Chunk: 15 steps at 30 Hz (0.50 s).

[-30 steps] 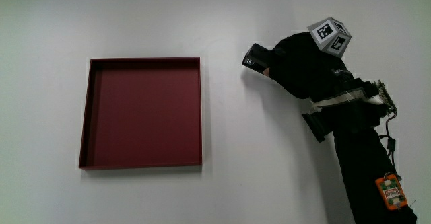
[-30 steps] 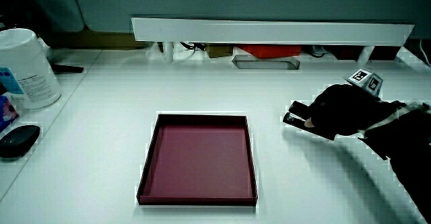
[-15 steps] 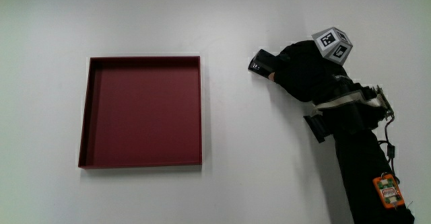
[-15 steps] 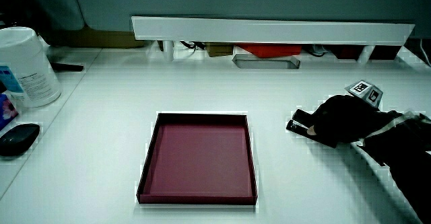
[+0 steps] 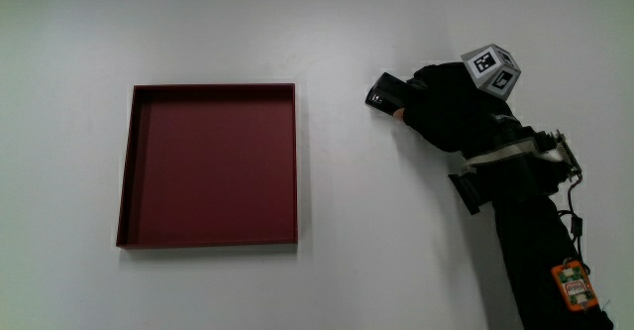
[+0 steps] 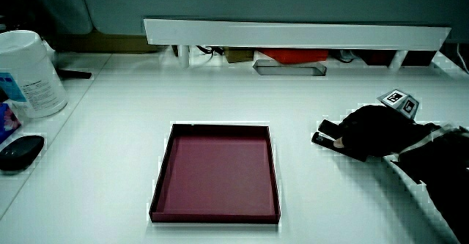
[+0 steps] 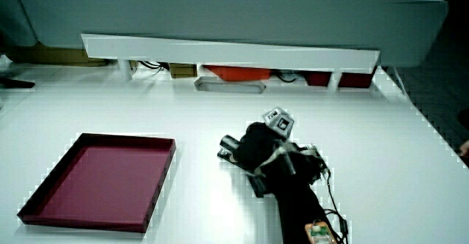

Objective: Place stapper on desk

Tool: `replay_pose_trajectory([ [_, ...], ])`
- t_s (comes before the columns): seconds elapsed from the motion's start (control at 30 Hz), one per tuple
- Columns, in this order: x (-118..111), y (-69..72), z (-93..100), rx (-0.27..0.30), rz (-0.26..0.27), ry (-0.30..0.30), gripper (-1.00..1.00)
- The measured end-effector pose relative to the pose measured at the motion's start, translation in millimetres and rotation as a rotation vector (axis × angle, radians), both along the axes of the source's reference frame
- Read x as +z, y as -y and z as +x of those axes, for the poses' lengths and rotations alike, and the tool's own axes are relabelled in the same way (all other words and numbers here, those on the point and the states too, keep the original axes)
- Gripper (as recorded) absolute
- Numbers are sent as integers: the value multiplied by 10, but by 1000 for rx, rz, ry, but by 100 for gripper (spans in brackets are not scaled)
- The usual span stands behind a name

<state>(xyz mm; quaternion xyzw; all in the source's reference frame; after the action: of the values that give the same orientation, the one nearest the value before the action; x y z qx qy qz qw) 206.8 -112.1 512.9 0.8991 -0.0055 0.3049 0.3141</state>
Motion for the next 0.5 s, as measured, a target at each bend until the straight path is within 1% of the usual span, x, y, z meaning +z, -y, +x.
replay_pose_trajectory([
  [0.07, -43, -11, 9, -5, 6, -5, -50],
  [0.1, -24, -4, 28, -21, -53, 42, -56],
  [0.13, -126, -21, 11, -11, 23, -4, -61],
  [0.17, -178, -32, 6, -22, 32, 3, -67],
  [0.27, -417, -80, -68, -55, 83, 5, -83],
  [0.3, -501, -103, -95, -72, 98, 25, -89],
  [0.33, -606, -133, -138, -91, 115, 33, -94],
  [0.37, -697, -164, -187, -122, 123, 37, -100],
  [0.4, -737, -195, -217, -149, 124, 32, -100],
  [0.47, -884, -278, -317, -253, 139, 27, -100],
  [0.5, -954, -332, -372, -270, 147, 30, -100],
])
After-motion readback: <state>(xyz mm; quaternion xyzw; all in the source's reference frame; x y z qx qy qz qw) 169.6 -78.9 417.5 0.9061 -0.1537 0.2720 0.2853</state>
